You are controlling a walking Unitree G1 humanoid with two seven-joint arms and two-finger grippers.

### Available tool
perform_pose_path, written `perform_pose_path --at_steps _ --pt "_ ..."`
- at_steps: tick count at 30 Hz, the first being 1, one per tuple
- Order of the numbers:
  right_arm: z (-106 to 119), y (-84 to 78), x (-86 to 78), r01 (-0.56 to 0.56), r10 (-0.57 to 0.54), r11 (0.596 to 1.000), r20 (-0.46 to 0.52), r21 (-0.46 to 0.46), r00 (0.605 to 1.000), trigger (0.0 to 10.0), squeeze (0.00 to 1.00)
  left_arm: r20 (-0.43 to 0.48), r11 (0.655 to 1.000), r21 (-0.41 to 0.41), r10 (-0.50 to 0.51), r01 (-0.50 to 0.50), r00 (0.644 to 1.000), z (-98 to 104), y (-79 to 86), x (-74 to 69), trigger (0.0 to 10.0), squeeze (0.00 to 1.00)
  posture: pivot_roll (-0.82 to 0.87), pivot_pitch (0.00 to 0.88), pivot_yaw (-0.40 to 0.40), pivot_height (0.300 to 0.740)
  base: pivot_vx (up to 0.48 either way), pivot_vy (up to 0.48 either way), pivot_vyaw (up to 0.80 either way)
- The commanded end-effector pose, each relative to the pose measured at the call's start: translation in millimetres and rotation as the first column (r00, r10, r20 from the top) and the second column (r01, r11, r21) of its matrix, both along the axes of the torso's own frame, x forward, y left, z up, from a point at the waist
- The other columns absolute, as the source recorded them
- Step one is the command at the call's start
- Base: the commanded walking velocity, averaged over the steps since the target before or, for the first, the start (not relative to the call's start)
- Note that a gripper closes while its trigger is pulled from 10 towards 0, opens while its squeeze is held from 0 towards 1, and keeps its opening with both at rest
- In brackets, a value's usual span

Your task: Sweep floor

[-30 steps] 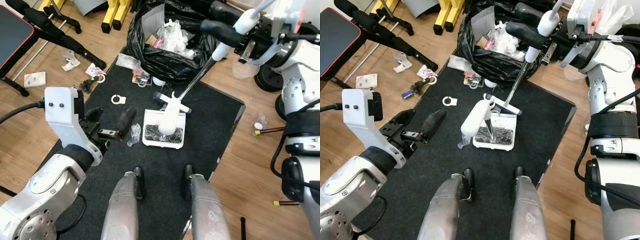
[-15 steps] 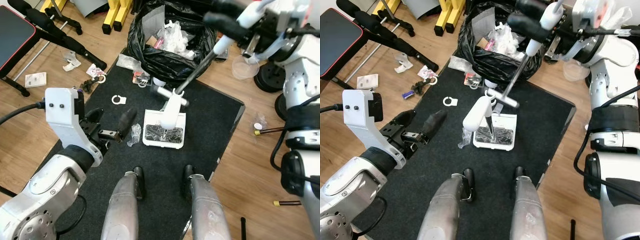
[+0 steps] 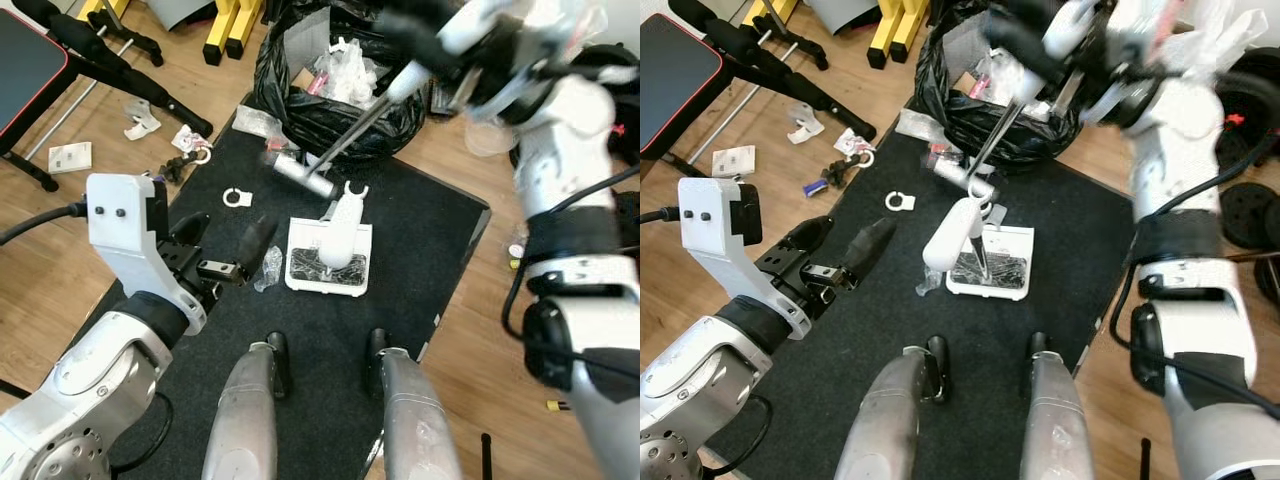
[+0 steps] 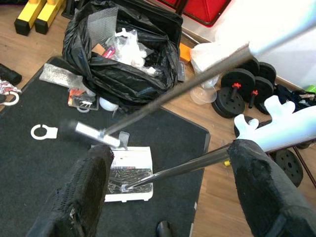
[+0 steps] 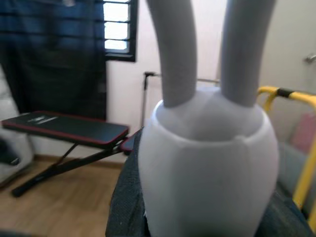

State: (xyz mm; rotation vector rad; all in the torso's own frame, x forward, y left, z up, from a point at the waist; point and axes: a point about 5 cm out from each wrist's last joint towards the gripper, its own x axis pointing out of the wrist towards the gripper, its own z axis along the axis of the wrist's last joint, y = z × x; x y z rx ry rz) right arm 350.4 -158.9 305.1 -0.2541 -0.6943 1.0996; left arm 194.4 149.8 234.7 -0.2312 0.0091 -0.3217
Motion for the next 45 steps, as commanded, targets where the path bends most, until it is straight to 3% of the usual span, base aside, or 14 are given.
perform_pose_path --at_steps 1,11,16,24,28,30,34,35,40,45 --pt "-2 -0.3 -5.3 -0.033 0.034 0.999 0.016 -0.038 0.999 10.0 0.00 -0.020 1.000 0.011 0.027 -0.027 0.999 -2 1.8 -4.4 10.0 0.00 0.25 0.440 0.008 0.740 0.000 0.000 0.00" --pt "8 -7.4 -6.8 -0.073 0.073 0.997 -0.013 -0.020 0.997 10.0 0.00 -0.022 1.000 0.004 0.027 -0.027 0.999 -3 1.5 -3.1 10.0 0.00 0.23 0.433 0.003 0.740 0.000 0.000 0.00" --pt "16 -14.9 -12.7 -0.179 0.181 0.984 -0.122 0.024 0.976 10.0 0.00 -0.025 1.000 -0.002 0.025 -0.025 0.999 -3 1.3 -1.3 10.0 0.00 0.21 0.428 0.002 0.740 0.000 0.000 0.00" --pt "49 -33.1 -12.2 -0.108 0.111 0.976 -0.005 0.188 0.994 10.0 0.00 -0.028 1.000 -0.008 0.022 -0.022 0.999 -4 1.2 -0.7 10.0 0.00 0.21 0.428 0.004 0.740 0.000 0.000 0.00" --pt "59 -38.2 -12.7 -0.054 0.041 0.976 0.067 0.210 0.997 10.0 0.00 -0.029 1.000 -0.009 0.021 -0.021 0.999 -5 1.0 -0.8 10.0 0.00 0.21 0.425 0.005 0.740 0.000 0.000 0.00" --pt "69 -39.0 -14.7 -0.016 -0.010 0.980 0.129 0.198 0.992 10.0 0.00 -0.031 1.000 -0.011 0.020 -0.020 0.999 -5 0.9 -1.1 10.0 0.00 0.21 0.418 0.008 0.740 0.000 0.000 0.00" --pt "72 -36.8 -16.0 0.008 -0.033 0.987 0.158 0.157 0.987 10.0 0.00 -0.033 1.000 -0.012 0.018 -0.018 0.999 -6 0.8 -1.5 10.0 0.00 0.22 0.410 0.013 0.740 0.000 0.000 0.00" --pt "66 -31.8 -14.5 0.024 -0.036 0.996 0.149 0.085 0.988 10.0 0.00 -0.034 1.000 -0.012 0.016 -0.016 0.999 -6 0.5 -2.0 10.0 0.00 0.22 0.407 0.012 0.740 0.000 0.000 0.00" --pt "47 -25.8 -10.2 0.072 -0.065 0.996 0.151 -0.044 0.986 10.0 0.00 -0.034 1.000 -0.013 0.015 -0.015 0.999 -7 -0.2 -3.2 10.0 0.00 0.22 0.394 0.011 0.740 0.000 0.000 0.00" --pt "42 -25.7 -7.9 0.090 -0.081 0.994 0.151 -0.054 0.985 10.0 0.00 -0.034 1.000 -0.014 0.014 -0.015 0.999 -7 -0.6 -3.4 10.0 0.00 0.22 0.399 0.011 0.740 0.000 0.000 0.00"
